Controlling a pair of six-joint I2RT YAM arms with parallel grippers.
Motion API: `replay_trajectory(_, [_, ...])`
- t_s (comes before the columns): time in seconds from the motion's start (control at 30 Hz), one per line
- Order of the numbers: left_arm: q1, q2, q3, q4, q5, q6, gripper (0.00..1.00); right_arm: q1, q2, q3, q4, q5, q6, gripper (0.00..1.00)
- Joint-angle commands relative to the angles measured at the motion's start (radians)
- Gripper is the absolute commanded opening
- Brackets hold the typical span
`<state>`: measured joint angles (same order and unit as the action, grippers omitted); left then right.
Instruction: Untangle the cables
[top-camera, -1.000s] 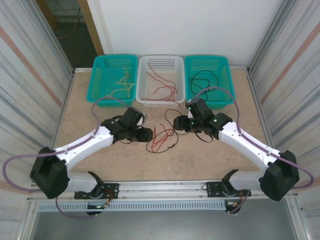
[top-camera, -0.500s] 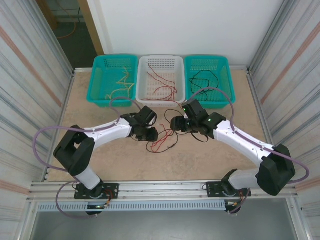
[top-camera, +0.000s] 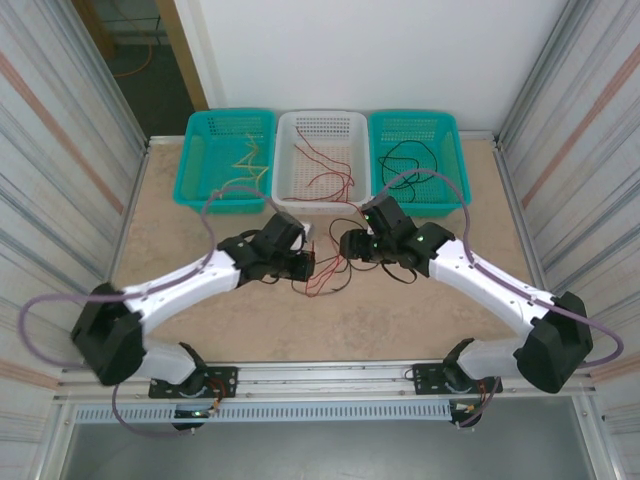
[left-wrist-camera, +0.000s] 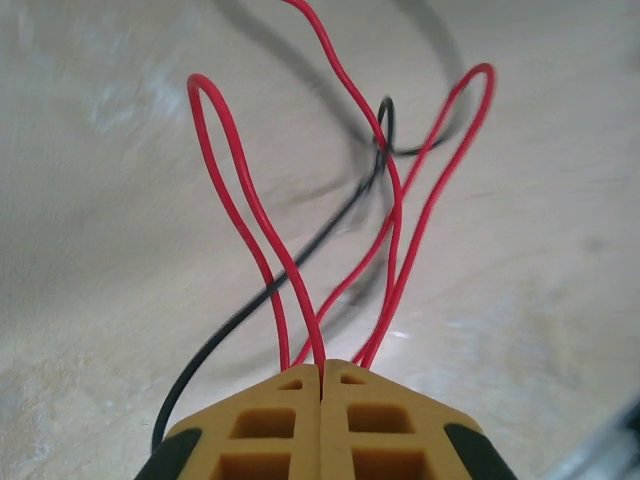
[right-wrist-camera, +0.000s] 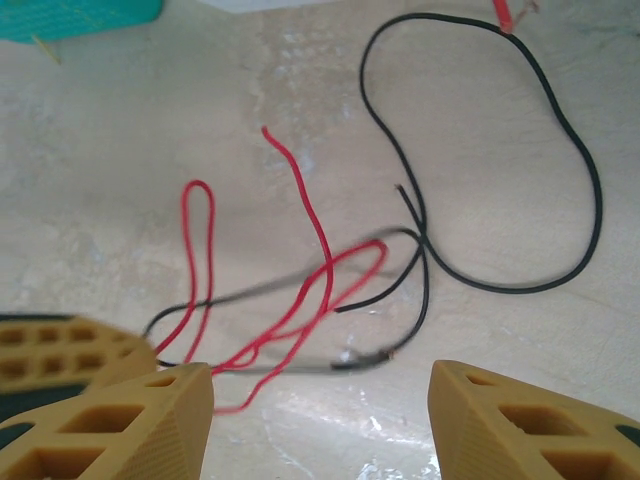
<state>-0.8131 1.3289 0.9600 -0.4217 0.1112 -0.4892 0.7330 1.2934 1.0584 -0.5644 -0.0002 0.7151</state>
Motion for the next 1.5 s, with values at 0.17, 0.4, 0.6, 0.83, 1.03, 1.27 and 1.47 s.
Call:
replay_trajectory(0.17, [-0.024,-0.242,0.082,-0.122,-0.053,0.199,0.0,0.011,-0.014,0.124,0.002,0.004,-0.039,0.6])
replay_trajectory(0.4, [-0.024,-0.28,0.102,-0.15,0.035,0.323,0.0,0.005,-0.016,0.176,0.014,0.008,-0.074,0.61])
replay_trajectory(0.6, [-0.024,-0.339,0.068,-0.07,0.059,0.343,0.0,-0.029,-0.03,0.222,-0.032,-0.024,-0.112,0.62])
replay_trajectory(0.83, [-0.02,-0.425,0.044,-0.005,0.024,0.362,0.0,-0.15,-0.053,0.214,-0.055,-0.182,-0.162,0.6])
replay_trajectory(1.03, [0.01,-0.456,0.022,0.058,0.058,0.347,0.0,-0.164,-0.072,0.197,0.029,-0.315,-0.178,0.58])
replay_trajectory(1.27, [0.038,-0.449,0.019,0.084,0.068,0.356,0.0,-0.168,-0.112,0.18,0.073,-0.328,-0.16,0.6])
replay_trajectory(1.47, [0.049,-0.439,0.027,0.122,-0.013,0.413,0.0,-0.175,-0.155,0.195,0.081,-0.363,-0.138,0.69])
